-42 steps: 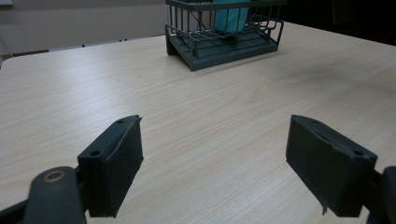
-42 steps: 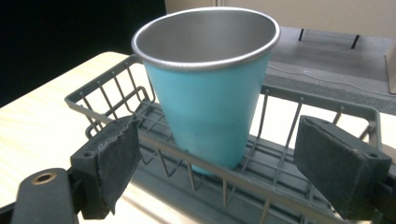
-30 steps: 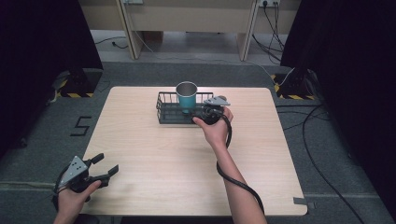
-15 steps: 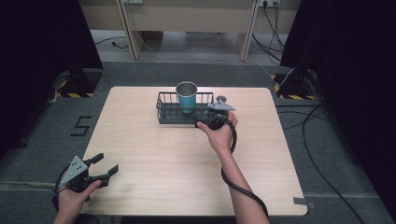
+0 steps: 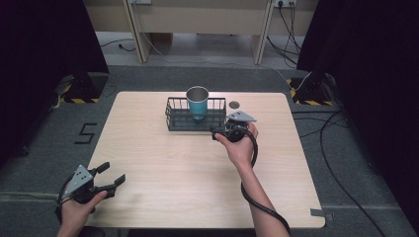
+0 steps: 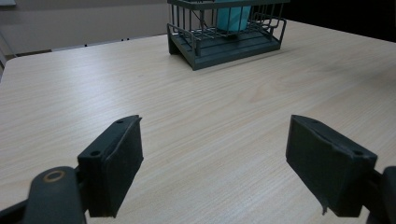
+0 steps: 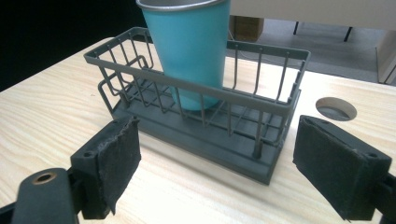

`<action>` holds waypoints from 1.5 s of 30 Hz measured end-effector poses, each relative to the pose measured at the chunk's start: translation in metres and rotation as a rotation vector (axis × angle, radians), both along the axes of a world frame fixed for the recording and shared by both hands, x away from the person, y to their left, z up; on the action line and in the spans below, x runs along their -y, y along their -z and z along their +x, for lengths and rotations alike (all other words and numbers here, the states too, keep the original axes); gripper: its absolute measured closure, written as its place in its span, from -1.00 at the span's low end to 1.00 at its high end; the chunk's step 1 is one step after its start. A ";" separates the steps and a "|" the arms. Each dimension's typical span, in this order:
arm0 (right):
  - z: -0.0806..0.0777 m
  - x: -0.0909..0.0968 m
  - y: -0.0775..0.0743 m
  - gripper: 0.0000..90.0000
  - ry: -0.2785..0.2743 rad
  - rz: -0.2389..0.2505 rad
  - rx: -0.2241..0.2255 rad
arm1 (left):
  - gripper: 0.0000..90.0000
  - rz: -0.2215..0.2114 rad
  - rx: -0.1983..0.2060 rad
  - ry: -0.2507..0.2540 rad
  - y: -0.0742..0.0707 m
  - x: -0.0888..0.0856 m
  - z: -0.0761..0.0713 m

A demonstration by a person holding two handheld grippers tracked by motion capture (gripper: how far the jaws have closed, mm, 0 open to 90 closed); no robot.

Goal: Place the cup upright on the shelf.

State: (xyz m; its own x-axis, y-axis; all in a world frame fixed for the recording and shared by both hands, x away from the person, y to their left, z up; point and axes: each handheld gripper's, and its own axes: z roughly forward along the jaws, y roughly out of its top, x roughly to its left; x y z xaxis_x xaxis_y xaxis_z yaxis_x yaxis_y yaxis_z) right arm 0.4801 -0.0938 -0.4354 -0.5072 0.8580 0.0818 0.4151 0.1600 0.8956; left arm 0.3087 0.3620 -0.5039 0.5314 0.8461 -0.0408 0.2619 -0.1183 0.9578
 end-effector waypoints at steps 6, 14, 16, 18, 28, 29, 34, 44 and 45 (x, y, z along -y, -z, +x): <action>-0.007 0.010 0.001 -0.65 0.006 -0.002 0.000 | -0.60 0.002 0.000 0.000 0.000 -0.001 0.000; -0.017 0.026 0.001 -0.65 0.021 -0.001 -0.001 | -0.59 0.004 0.006 -0.003 -0.001 -0.001 -0.001; -0.020 0.030 0.001 -0.65 0.030 -0.006 0.000 | -0.59 0.007 0.006 -0.003 -0.001 -0.001 0.000; -0.022 0.034 0.002 -0.65 0.033 -0.005 0.000 | -0.59 0.007 0.004 -0.005 -0.001 -0.001 0.000; -0.036 0.050 0.007 -0.65 0.046 -0.011 0.000 | -0.59 0.005 0.003 -0.005 0.000 -0.001 0.000; -0.037 0.052 0.008 -0.65 0.044 -0.013 -0.002 | -0.59 0.004 0.003 -0.005 0.000 -0.001 0.000; -0.044 0.060 0.012 -0.65 0.046 0.000 -0.014 | -0.59 0.003 0.001 -0.007 0.000 -0.001 0.000; -0.064 0.084 0.018 -0.65 0.072 -0.010 0.009 | -0.60 0.004 -0.001 -0.007 0.000 -0.001 0.000; -0.066 0.087 0.019 -0.65 0.077 -0.007 0.010 | -0.59 0.004 -0.001 -0.007 0.000 -0.001 0.000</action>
State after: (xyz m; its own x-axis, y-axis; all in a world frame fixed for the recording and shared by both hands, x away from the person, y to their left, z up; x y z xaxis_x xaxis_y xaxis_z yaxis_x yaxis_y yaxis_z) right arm 0.4138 -0.1806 -0.4540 -0.4406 0.8949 0.0707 0.4176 0.1346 0.8986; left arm 0.3091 0.3627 -0.5042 0.5256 0.8499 -0.0378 0.2637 -0.1205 0.9570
